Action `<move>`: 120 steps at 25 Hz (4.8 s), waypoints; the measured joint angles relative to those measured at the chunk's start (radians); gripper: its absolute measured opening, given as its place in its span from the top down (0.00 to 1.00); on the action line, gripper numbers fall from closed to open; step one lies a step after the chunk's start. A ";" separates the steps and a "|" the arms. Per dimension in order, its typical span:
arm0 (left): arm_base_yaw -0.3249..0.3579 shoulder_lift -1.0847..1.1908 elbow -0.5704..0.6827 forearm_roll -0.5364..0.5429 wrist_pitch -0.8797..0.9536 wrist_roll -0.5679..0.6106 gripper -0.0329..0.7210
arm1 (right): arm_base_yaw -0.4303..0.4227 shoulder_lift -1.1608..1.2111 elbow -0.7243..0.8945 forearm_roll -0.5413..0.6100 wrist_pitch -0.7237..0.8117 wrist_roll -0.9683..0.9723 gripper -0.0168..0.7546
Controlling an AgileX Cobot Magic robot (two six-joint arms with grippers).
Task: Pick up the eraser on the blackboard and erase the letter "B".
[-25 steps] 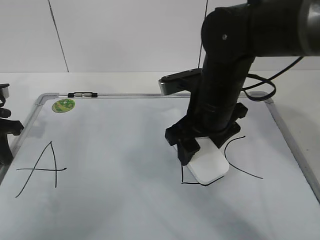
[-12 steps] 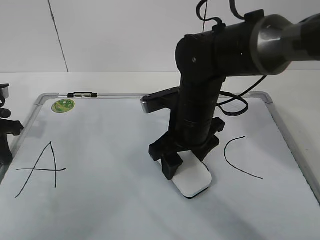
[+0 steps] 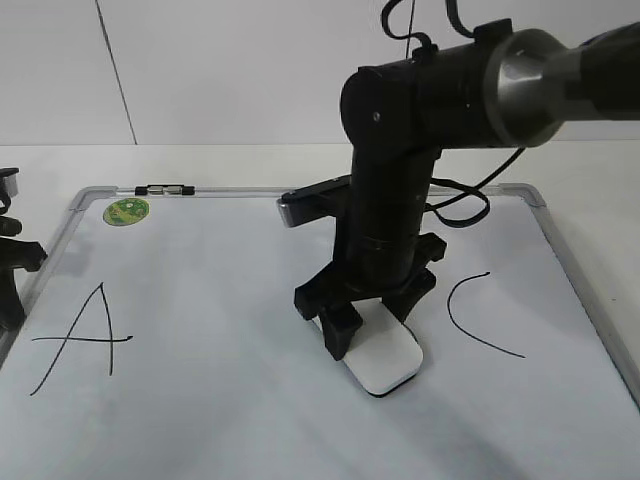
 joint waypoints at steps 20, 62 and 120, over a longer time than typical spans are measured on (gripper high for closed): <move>0.000 0.001 0.000 -0.014 0.000 0.000 0.92 | -0.169 0.005 -0.004 0.024 -0.036 0.058 0.25; 0.000 0.001 0.000 -0.012 0.013 0.000 0.92 | -0.253 0.206 -0.375 0.034 0.114 0.053 0.25; 0.000 0.002 -0.003 0.002 0.040 0.000 0.92 | -0.254 -0.006 -0.372 0.005 0.108 0.023 0.25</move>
